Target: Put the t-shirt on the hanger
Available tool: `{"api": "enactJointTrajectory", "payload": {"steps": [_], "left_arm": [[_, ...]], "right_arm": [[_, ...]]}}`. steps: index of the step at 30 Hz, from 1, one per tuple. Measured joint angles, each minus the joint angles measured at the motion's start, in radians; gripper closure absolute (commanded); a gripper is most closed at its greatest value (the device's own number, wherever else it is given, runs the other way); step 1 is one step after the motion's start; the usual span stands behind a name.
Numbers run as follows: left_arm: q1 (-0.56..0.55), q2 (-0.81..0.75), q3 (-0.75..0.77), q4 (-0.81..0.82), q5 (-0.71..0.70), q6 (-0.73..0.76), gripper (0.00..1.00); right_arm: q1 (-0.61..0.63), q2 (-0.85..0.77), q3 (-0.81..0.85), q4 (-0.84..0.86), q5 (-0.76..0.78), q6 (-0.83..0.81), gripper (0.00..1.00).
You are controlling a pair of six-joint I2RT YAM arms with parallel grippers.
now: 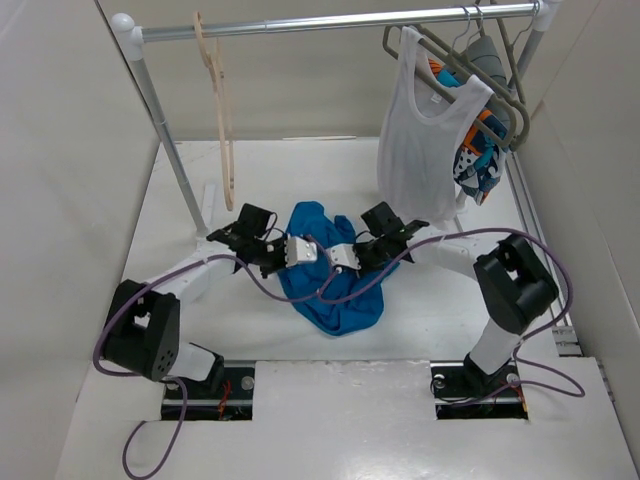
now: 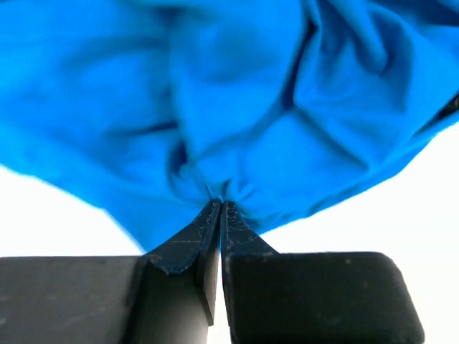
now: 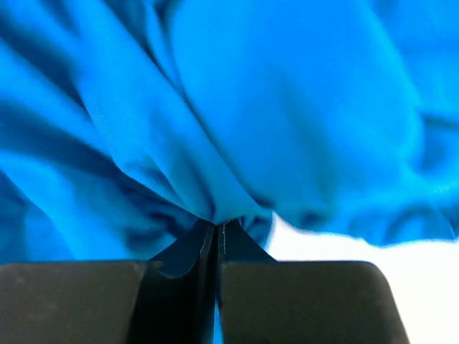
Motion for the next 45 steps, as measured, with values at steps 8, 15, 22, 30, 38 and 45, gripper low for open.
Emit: {"api": "enactJointTrajectory", "payload": {"steps": [8,15,22,30,38,45], "left_arm": [[0.126,-0.116,0.194,-0.126,0.018,-0.19,1.0],[0.125,-0.282,0.201,-0.224,0.077,-0.315,1.0],[0.125,-0.439,0.166,-0.097,0.072,-0.549,1.0],[0.125,-0.16,0.151,-0.01,-0.088,-0.681,0.83],[0.126,-0.163,0.072,-0.054,-0.106,-0.597,0.11],[0.111,-0.434,-0.051,-0.103,-0.03,-0.33,0.0]], "right_arm": [[-0.148,-0.208,0.079,-0.017,0.047,0.06,1.0],[-0.154,-0.348,0.262,-0.051,0.051,0.058,1.0],[-0.177,-0.34,0.276,-0.081,0.029,0.061,1.0],[-0.177,0.024,0.562,-0.128,0.07,0.08,0.26],[-0.117,-0.006,0.557,-0.159,0.177,0.076,0.0],[-0.019,-0.188,0.556,-0.161,0.321,0.077,0.0]]}}
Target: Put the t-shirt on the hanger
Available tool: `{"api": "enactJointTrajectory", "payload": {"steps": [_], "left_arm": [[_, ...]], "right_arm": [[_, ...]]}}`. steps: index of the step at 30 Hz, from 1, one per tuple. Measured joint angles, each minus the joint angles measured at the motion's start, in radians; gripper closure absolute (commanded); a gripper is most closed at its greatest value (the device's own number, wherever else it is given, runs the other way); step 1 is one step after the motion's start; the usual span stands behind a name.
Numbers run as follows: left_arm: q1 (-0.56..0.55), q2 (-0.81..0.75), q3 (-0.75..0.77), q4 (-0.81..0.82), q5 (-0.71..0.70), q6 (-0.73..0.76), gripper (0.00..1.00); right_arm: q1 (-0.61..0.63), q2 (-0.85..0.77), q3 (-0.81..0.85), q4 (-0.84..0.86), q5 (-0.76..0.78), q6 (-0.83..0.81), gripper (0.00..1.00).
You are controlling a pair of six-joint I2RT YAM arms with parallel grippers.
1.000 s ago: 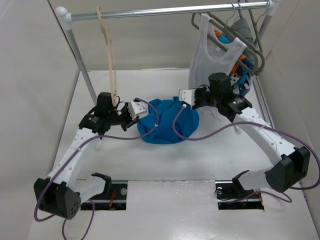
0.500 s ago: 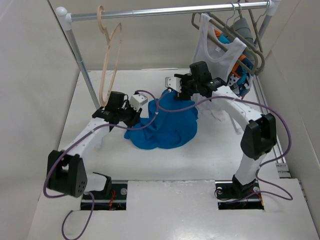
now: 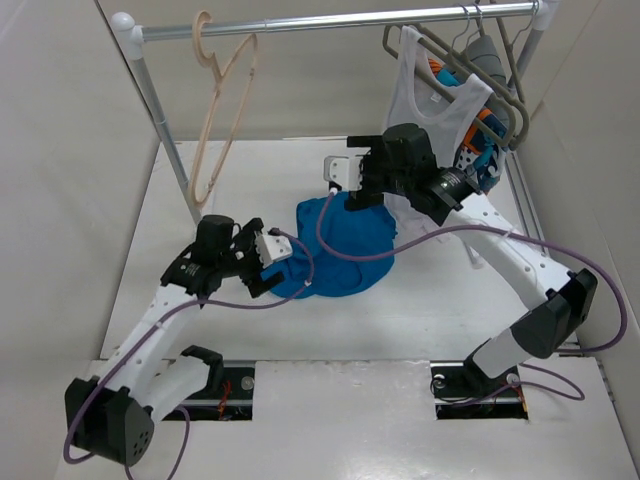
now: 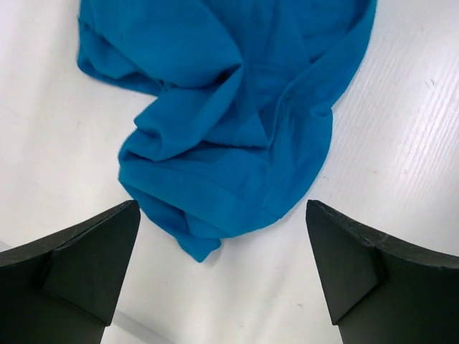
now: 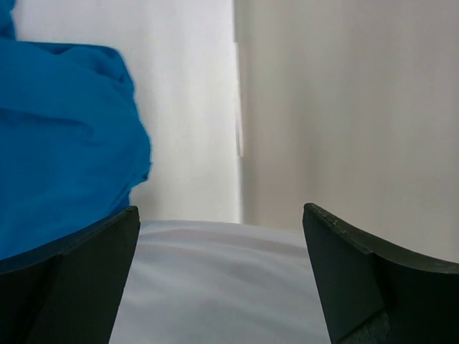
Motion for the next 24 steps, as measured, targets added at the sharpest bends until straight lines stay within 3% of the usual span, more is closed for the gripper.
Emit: {"api": "enactJointTrajectory", "payload": {"steps": [4,8,11,17,24], "left_arm": [[-0.013,-0.095,-0.017,-0.034,0.014,0.093,0.0],[-0.014,-0.157,-0.015,0.001,0.013,0.002,0.0],[-0.017,-0.205,-0.003,0.019,0.054,-0.072,0.0],[-0.035,-0.379,0.01,-0.061,0.198,0.066,0.0],[-0.036,-0.514,0.044,-0.063,0.139,-0.032,0.0]], "right_arm": [[0.014,0.02,0.119,-0.031,0.046,0.0,0.0],[0.013,0.02,0.183,0.008,0.06,0.013,0.0],[0.005,-0.035,0.108,0.13,0.051,0.067,0.0],[-0.069,-0.237,-0.176,0.394,-0.025,0.202,0.0],[-0.108,-0.234,-0.187,0.537,-0.254,0.252,0.0]]}}
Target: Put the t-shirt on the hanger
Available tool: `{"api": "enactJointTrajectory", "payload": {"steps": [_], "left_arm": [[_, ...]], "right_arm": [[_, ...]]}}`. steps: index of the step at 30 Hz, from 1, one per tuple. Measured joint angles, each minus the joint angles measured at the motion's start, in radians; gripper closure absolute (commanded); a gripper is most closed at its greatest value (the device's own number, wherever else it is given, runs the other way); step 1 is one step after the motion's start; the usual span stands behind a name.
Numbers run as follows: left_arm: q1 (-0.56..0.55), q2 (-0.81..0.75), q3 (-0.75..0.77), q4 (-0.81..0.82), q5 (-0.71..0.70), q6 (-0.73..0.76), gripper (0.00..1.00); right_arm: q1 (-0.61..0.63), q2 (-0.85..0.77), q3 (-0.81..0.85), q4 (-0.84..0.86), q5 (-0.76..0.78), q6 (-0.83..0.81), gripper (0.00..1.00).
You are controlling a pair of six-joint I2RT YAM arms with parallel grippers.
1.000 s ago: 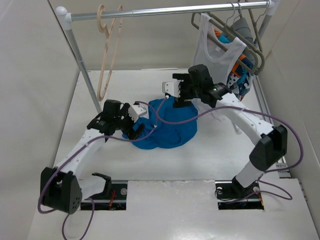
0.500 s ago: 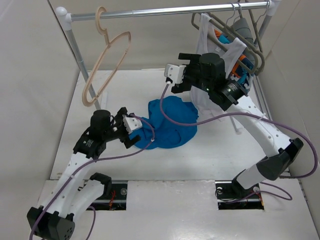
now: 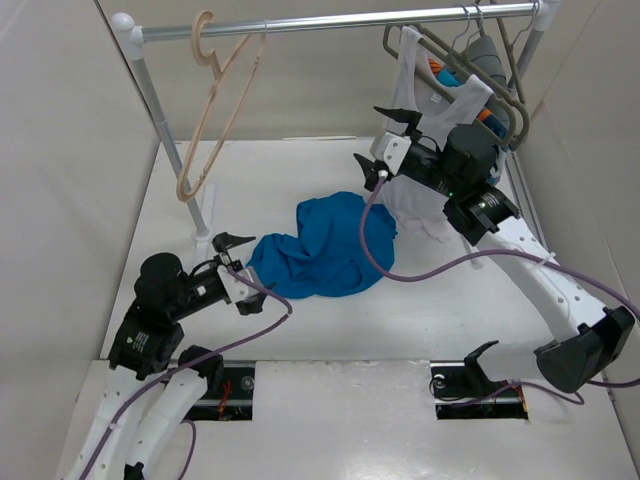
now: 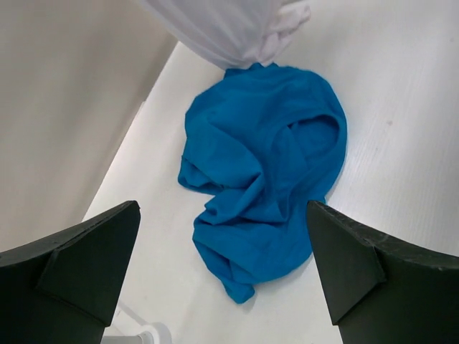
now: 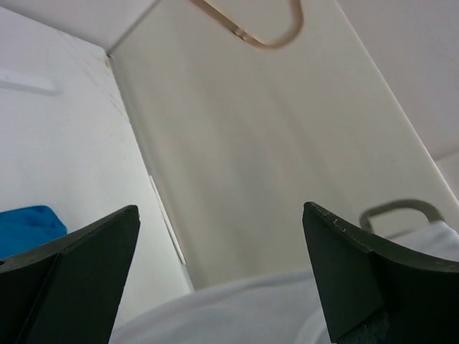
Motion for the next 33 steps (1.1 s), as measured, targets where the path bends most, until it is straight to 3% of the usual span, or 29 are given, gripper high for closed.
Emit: {"api": "enactJointTrajectory", "payload": {"steps": [2,5,13,18,22,25,28,30,33], "left_arm": [[0.0,-0.008,0.03,-0.002,-0.001,-0.057,0.04],[0.0,-0.018,0.082,0.011,0.0,-0.181,0.26],[0.002,0.003,0.329,0.103,-0.169,-0.473,0.29],[0.007,0.078,0.538,0.144,-0.233,-0.562,0.41],[0.007,0.211,0.738,0.125,-0.347,-0.614,0.41],[0.007,0.353,0.914,0.076,-0.431,-0.618,0.33],[0.007,0.494,1.056,-0.012,-0.515,-0.6,0.18],[0.011,0.577,1.099,-0.058,-0.563,-0.58,0.1],[0.014,0.658,1.078,-0.115,-0.631,-0.556,0.06]], "right_arm": [[0.0,0.019,0.0,0.011,-0.051,0.008,0.0],[0.004,0.043,-0.002,0.015,-0.093,0.022,0.0],[0.063,0.045,-0.04,0.016,-0.115,0.036,0.0],[0.106,0.045,-0.058,0.014,-0.114,0.037,0.0],[0.134,0.045,-0.059,0.016,-0.116,0.038,0.0],[0.145,0.047,-0.06,0.015,-0.115,0.039,0.0],[0.149,0.05,-0.06,0.015,-0.114,0.039,0.0],[0.149,0.05,-0.064,0.017,-0.112,0.04,0.0],[0.15,0.052,-0.073,0.014,-0.11,0.039,0.0]]}}
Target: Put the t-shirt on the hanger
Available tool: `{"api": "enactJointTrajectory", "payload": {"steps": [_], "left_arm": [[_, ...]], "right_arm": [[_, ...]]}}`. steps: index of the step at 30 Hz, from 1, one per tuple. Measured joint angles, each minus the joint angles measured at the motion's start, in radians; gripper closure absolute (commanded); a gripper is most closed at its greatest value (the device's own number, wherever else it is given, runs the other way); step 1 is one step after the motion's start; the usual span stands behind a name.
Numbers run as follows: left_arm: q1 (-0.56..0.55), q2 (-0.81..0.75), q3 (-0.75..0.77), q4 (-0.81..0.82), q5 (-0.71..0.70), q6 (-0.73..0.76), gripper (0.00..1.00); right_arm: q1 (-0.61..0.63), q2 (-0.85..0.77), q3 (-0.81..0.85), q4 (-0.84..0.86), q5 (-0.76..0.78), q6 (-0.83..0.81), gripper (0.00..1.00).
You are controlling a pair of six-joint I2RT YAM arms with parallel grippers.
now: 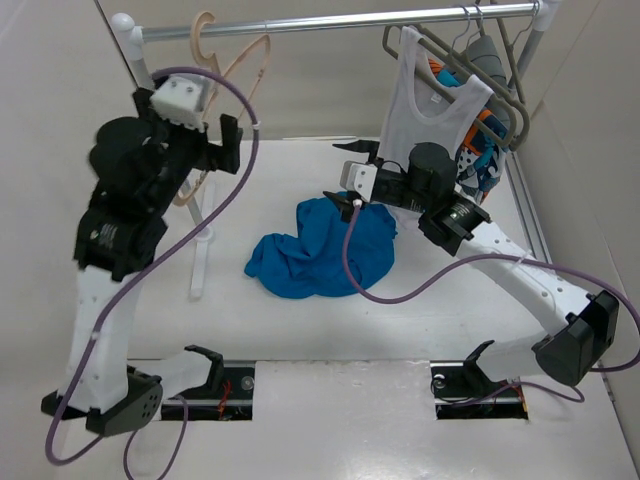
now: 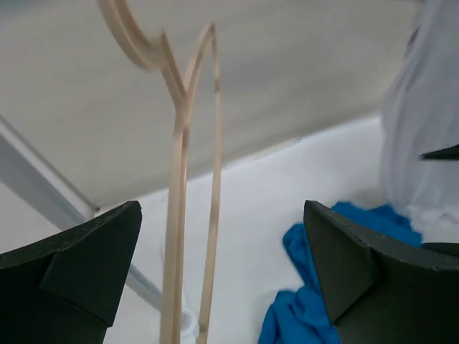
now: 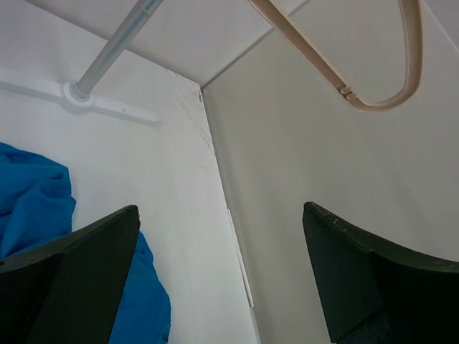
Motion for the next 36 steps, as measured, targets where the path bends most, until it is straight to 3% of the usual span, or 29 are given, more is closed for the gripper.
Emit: {"api": "enactJointTrajectory", "payload": {"steps": [3,5,8,9,10,12,26,36], "left_arm": [[0.017,0.052,-0.101,-0.011,-0.07,0.026,0.07],[0.043,0.064,-0.192,-0.008,-0.111,0.043,0.13],[0.072,0.067,-0.273,-0.019,-0.146,0.062,0.44],[0.076,0.066,-0.28,-0.02,-0.149,0.066,0.6],[0.077,0.063,-0.285,-0.017,-0.147,0.07,0.88],[0.077,0.044,-0.295,-0.002,-0.124,0.08,1.0],[0.077,-0.138,-0.397,0.125,-0.019,0.094,1.0],[0.077,-0.36,-0.71,0.164,0.052,0.216,1.0]], "right_arm": [[0.0,0.004,0.0,0.001,0.003,0.0,0.0],[0.0,0.004,0.0,0.001,0.004,0.0,0.0],[0.0,0.004,0.0,0.001,0.003,0.0,0.0],[0.0,0.004,0.0,0.001,0.003,0.0,0.0],[0.0,0.004,0.0,0.001,0.003,0.0,0.0],[0.0,0.004,0.0,0.001,0.003,0.0,0.0],[0.016,0.004,0.0,0.0,0.017,0.0,0.04],[0.09,0.021,0.031,-0.043,0.113,0.005,0.05]]}}
